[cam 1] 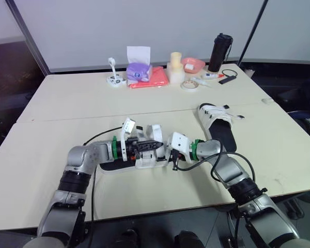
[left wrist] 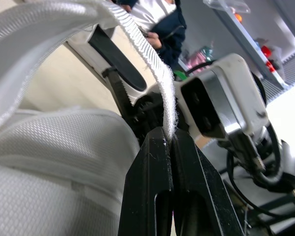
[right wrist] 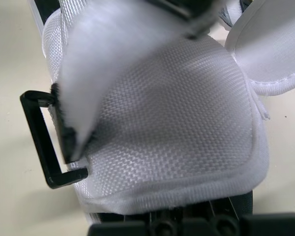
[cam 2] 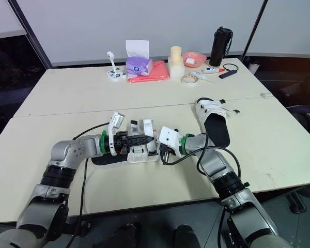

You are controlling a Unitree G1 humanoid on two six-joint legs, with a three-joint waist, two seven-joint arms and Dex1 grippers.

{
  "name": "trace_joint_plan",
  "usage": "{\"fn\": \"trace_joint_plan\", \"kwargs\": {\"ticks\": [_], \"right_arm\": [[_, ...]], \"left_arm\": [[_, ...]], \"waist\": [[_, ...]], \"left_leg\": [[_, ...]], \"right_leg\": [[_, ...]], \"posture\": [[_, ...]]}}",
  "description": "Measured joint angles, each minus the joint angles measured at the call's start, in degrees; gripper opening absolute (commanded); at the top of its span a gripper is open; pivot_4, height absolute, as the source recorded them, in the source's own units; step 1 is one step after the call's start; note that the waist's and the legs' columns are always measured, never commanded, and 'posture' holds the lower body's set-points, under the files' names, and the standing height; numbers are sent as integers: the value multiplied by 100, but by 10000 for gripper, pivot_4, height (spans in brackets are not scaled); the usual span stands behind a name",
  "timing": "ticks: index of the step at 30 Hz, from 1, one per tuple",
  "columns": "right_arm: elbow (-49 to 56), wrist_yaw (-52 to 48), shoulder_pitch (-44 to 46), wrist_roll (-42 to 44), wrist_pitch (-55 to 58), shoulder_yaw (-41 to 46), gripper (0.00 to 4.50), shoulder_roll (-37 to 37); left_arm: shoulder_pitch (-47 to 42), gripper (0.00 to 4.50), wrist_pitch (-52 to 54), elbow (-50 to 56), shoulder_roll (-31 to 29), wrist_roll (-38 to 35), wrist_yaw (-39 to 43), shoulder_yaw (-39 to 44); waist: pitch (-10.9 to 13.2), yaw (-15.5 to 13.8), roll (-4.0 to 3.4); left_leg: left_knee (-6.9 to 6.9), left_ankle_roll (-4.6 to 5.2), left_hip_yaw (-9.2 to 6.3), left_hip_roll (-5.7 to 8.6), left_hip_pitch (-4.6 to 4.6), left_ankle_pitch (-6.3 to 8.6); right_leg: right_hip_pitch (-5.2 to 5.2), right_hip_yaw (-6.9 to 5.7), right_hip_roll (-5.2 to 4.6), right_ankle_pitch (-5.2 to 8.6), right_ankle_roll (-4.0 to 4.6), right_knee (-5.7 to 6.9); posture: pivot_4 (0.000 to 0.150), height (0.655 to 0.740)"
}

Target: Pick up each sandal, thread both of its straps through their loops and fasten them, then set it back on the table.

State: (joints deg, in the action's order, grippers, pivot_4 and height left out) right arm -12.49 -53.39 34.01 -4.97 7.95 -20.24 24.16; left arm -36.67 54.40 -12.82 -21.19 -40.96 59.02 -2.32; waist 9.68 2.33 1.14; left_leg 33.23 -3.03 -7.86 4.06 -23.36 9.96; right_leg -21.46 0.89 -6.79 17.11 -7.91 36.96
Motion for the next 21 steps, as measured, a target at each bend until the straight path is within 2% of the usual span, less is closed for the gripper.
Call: {"fn": "trace_joint_plan", "kwargs": {"ticks": [10, 21], "right_arm": [[-5, 16, 3, 0, 0, 0, 0, -2], [-2, 19, 3, -2, 0, 0, 0, -1]], "left_arm": [[2, 368, -540, -45, -9, 453, 208, -185], [3, 368, -1696, -180, 26, 1189, 347, -481]], "waist": [[0, 2, 0], [0, 1, 0]], "left_leg": [[0, 0, -3, 0, 0, 0], [0, 0, -4, 0, 0, 0]], "right_leg": [[0, 0, 0, 0, 0, 0], [0, 0, 0, 0, 0, 0]], "posture": [[1500, 7400], [1500, 7400]]}}
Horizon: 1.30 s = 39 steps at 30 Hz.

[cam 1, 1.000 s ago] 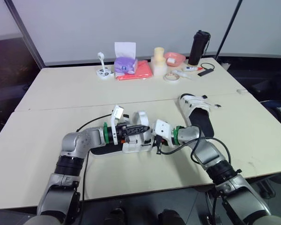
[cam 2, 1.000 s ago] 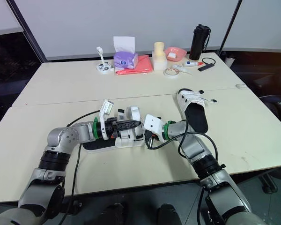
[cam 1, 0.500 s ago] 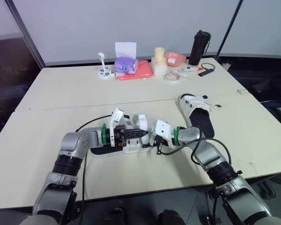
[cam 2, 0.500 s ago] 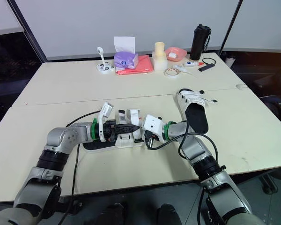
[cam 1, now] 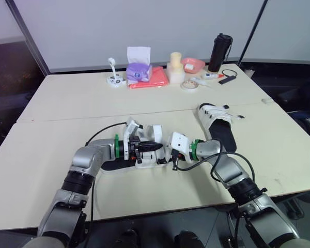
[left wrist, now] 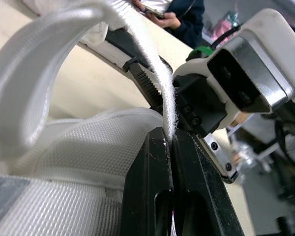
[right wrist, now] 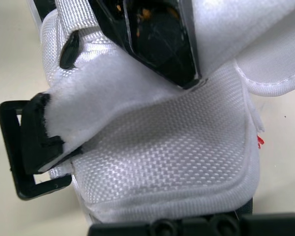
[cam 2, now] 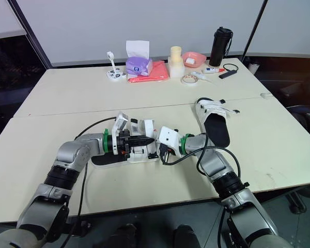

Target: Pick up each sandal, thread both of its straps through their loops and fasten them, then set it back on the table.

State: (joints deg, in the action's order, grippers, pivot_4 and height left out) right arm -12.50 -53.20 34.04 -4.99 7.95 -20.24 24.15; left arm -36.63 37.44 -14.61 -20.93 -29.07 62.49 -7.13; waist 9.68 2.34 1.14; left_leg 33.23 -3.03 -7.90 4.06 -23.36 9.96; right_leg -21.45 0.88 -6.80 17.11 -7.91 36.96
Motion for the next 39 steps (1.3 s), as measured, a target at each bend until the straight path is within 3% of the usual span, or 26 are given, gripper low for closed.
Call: {"fn": "trace_joint_plan", "kwargs": {"ticks": [39], "right_arm": [[-4, 1, 0, 0, -2, 0, 0, 0]], "left_arm": [[276, 368, -1505, 182, -4, 468, 461, -62]], "waist": [[0, -2, 0]], "left_leg": [[0, 0, -8, 0, 0, 0]], "right_leg": [[0, 0, 0, 0, 0, 0]], "posture": [[1500, 7400]]}}
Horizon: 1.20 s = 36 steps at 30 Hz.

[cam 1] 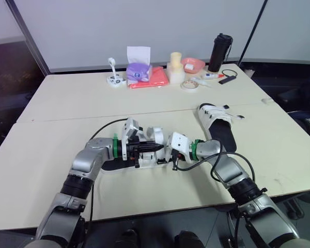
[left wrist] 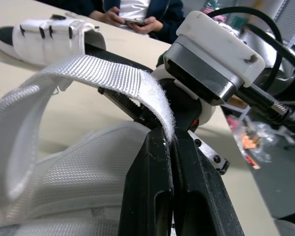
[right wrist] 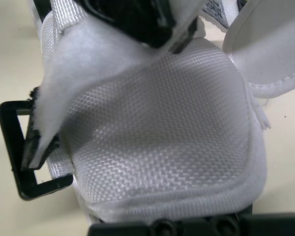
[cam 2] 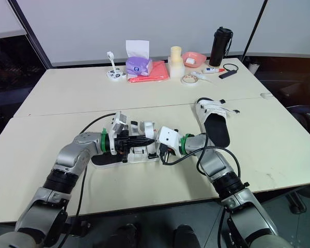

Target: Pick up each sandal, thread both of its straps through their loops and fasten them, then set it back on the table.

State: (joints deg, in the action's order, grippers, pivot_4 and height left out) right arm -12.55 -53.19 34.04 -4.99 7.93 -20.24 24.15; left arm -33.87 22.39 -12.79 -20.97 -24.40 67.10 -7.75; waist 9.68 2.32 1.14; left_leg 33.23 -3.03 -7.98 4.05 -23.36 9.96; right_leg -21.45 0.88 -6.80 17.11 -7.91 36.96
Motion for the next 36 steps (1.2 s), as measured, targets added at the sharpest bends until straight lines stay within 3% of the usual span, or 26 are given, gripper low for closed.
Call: {"fn": "trace_joint_plan", "kwargs": {"ticks": [8, 18, 36], "right_arm": [[0, 1, 0, 0, 0, -1, 0, 0], [1, 2, -1, -6, -1, -4, 0, -2], [-18, 1, 0, -40, -52, -5, 0, -7]], "left_arm": [[190, 368, -281, 62, 109, 200, -412, 0], [491, 368, 608, 1004, -56, 11, -763, 10], [609, 368, -1037, 865, -93, 520, -702, -69]], "waist": [[0, -1, 0], [0, -2, 0], [0, -5, -1]], "left_leg": [[0, 0, -1, 0, 0, 0], [-1, 0, -2, -1, 0, 0], [-2, 0, -1, -1, 0, 0]], "right_leg": [[0, 0, 0, 0, 0, 0], [-1, 0, 0, 0, 0, 0], [-1, 1, -1, 1, 1, -2]], "posture": [[1500, 7400], [1500, 7400], [1500, 7400]]}}
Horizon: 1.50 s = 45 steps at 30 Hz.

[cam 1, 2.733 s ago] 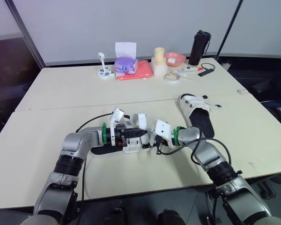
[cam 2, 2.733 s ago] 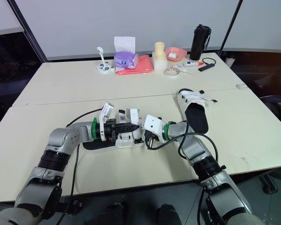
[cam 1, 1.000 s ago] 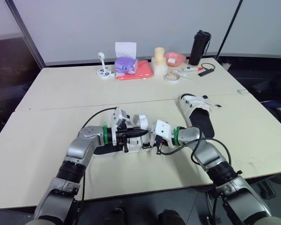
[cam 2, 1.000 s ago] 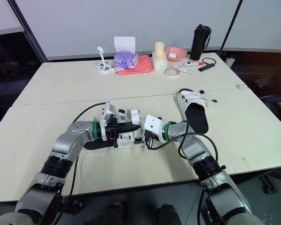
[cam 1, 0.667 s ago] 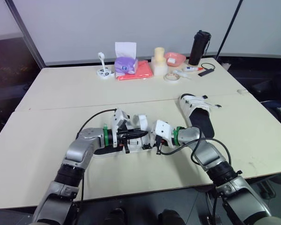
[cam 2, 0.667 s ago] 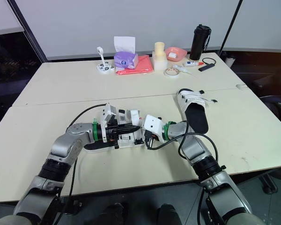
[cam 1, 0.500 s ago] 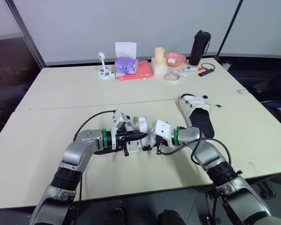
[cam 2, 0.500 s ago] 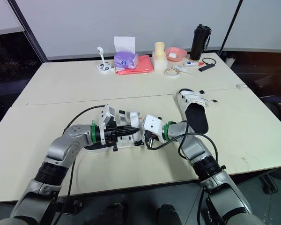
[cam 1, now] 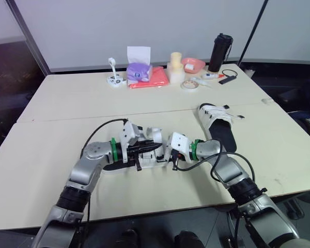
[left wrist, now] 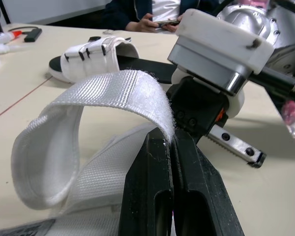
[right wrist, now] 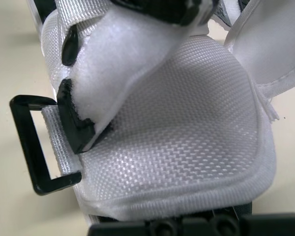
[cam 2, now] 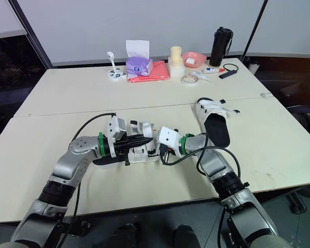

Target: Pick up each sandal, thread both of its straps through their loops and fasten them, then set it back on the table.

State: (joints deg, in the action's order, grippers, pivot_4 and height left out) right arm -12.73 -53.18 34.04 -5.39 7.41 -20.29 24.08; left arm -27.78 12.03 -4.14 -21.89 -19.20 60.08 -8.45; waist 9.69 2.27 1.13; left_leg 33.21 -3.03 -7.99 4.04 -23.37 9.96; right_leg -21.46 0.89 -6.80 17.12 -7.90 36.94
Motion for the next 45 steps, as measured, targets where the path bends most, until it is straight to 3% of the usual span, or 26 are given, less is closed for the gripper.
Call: {"fn": "trace_joint_plan", "kwargs": {"ticks": [14, 45], "right_arm": [[-4, 3, 0, -3, -21, 0, 0, -4], [0, 4, -2, -7, -19, -7, 0, -2]], "left_arm": [[-228, 368, 867, 43, 239, -448, -61, 36], [-141, 368, 2191, 318, -33, -1158, -53, 259]], "waist": [[0, 6, 0], [1, -1, 0]], "left_leg": [[-1, 0, -1, 0, 0, 0], [-2, 0, -1, 0, -1, 0]], "right_leg": [[0, -1, 0, 0, -1, 0], [-1, 0, 0, 1, 0, -1]], "posture": [[1500, 7400], [1500, 7400]]}}
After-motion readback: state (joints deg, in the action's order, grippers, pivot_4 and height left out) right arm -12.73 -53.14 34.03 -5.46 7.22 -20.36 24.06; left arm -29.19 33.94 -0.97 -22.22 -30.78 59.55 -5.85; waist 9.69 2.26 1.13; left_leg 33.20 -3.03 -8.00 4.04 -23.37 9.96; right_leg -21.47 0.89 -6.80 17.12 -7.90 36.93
